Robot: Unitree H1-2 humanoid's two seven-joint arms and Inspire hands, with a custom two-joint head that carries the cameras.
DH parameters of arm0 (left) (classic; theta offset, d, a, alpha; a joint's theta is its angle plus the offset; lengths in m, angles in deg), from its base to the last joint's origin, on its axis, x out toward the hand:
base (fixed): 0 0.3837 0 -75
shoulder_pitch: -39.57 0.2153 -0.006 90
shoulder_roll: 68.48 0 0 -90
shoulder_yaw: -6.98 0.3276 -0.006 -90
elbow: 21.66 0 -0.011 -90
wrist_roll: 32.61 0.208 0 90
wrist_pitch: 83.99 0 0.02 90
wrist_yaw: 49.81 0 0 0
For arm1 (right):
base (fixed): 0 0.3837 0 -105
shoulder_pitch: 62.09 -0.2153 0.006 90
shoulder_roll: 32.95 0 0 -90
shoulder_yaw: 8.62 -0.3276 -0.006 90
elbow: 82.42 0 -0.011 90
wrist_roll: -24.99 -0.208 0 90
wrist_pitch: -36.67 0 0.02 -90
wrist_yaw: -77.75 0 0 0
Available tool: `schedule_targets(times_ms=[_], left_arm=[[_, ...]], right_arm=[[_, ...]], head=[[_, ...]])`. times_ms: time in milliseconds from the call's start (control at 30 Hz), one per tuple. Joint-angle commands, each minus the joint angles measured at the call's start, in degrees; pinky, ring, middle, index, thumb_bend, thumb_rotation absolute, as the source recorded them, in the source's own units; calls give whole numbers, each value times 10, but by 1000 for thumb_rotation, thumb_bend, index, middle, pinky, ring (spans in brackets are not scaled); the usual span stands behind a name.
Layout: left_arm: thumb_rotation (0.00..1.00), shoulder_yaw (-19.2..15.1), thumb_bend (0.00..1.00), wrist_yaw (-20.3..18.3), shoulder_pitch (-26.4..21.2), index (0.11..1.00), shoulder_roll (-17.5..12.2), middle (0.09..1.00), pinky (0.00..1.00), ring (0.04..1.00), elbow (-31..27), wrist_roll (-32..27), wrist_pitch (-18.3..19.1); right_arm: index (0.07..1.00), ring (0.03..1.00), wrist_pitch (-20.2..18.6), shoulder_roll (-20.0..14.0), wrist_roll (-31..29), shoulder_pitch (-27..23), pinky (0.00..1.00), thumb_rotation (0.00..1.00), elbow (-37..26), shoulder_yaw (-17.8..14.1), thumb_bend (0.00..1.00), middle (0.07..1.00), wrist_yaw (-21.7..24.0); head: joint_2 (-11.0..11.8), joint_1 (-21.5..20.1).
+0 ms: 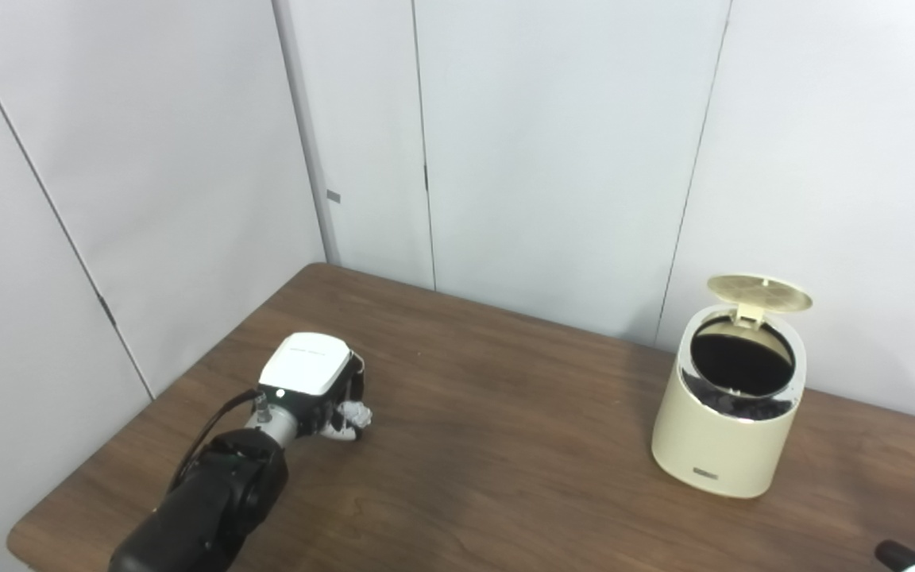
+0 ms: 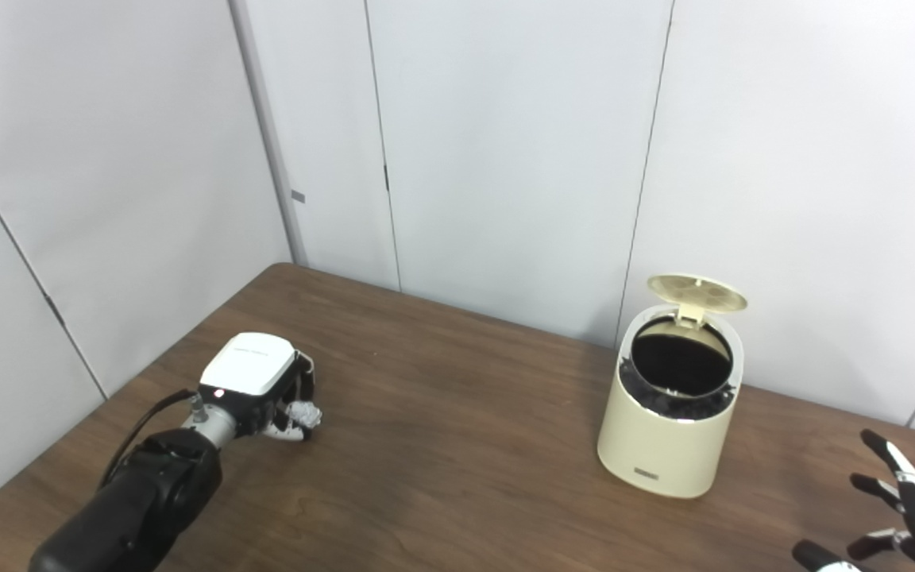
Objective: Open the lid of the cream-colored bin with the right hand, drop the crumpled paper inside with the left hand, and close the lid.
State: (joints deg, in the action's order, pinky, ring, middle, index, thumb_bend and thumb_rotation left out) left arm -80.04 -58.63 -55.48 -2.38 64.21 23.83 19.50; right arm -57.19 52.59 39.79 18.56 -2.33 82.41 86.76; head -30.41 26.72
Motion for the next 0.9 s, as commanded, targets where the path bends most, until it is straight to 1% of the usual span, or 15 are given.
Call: schedule_targets(times_ms=[0, 67, 100, 167, 233, 267, 333, 367, 433, 467, 533, 567, 667, 733, 867], left_arm=[[0, 8, 528, 5, 6, 486, -3, 472, 275, 325, -6, 11, -1], [0, 1, 528, 35, 7, 486, 1, 473, 296, 338, -19, 15, -5], [0, -2, 528, 42, 7, 485, 2, 474, 326, 371, -23, 15, -5], [0, -9, 528, 59, 7, 486, 8, 475, 359, 403, -44, 20, -4], [0, -20, 527, 90, 7, 485, 18, 475, 406, 439, -65, 22, -10], [0, -25, 527, 105, 7, 484, 23, 475, 448, 462, -72, 21, -15], [0, -36, 527, 127, 6, 484, 35, 473, 488, 475, -90, 23, -21], [0, -40, 527, 145, 4, 484, 42, 473, 506, 481, -97, 25, -27], [0, -47, 528, 178, -1, 483, 56, 473, 504, 470, -108, 29, -40], [0, -47, 528, 196, -5, 483, 64, 473, 498, 463, -113, 35, -45], [0, -47, 527, 219, -10, 484, 75, 474, 498, 463, -120, 52, -47], [0, -46, 527, 228, -13, 484, 81, 474, 502, 467, -124, 61, -47], [0, -44, 527, 272, -27, 484, 97, 474, 539, 471, -128, 82, -58], [0, -42, 527, 291, -35, 484, 106, 474, 558, 469, -129, 93, -66], [0, -34, 527, 322, -55, 484, 128, 474, 530, 457, -129, 92, -90]], right_arm=[[933, 858, 18, -6, 1, -17, 487, 582, -20, -5, 870, 972, -7], [933, 857, 15, -5, 4, -17, 496, 587, -21, -5, 874, 971, -8], [933, 858, 14, -5, 5, -17, 503, 587, -21, -5, 871, 972, -8], [934, 860, 16, -4, 7, -18, 508, 587, -20, -5, 869, 971, -9], [933, 865, 17, -3, 9, -18, 516, 576, -19, -5, 867, 969, -11], [932, 862, 18, -3, 10, -18, 523, 571, -18, -5, 865, 968, -12], [932, 859, 23, -2, 12, -18, 538, 561, -16, -5, 859, 968, -15], [933, 859, 25, -1, 12, -18, 543, 558, -15, -5, 857, 968, -16], [936, 862, 28, 1, 11, -18, 562, 543, -13, -6, 848, 970, -17], [938, 865, 31, 2, 10, -19, 567, 542, -10, -5, 850, 973, -17], [943, 873, 31, 2, 8, -19, 577, 524, -8, -4, 840, 984, -15], [945, 877, 31, 2, 8, -19, 581, 514, -8, -4, 835, 987, -15], [953, 887, 27, 4, 15, -19, 603, 499, -11, -1, 826, 996, -16], [951, 889, 27, 6, 20, -19, 624, 469, -10, 0, 815, 994, -19], [956, 902, 21, 11, 31, -21, 689, 427, -12, 3, 798, 994, -20]], head=[[0, 0], [0, -3], [0, -3], [0, -4], [0, -4], [0, -4], [0, -4], [0, -4], [0, -4], [1, -22], [1, -22], [1, -28], [3, -39], [3, -45], [4, -70]])
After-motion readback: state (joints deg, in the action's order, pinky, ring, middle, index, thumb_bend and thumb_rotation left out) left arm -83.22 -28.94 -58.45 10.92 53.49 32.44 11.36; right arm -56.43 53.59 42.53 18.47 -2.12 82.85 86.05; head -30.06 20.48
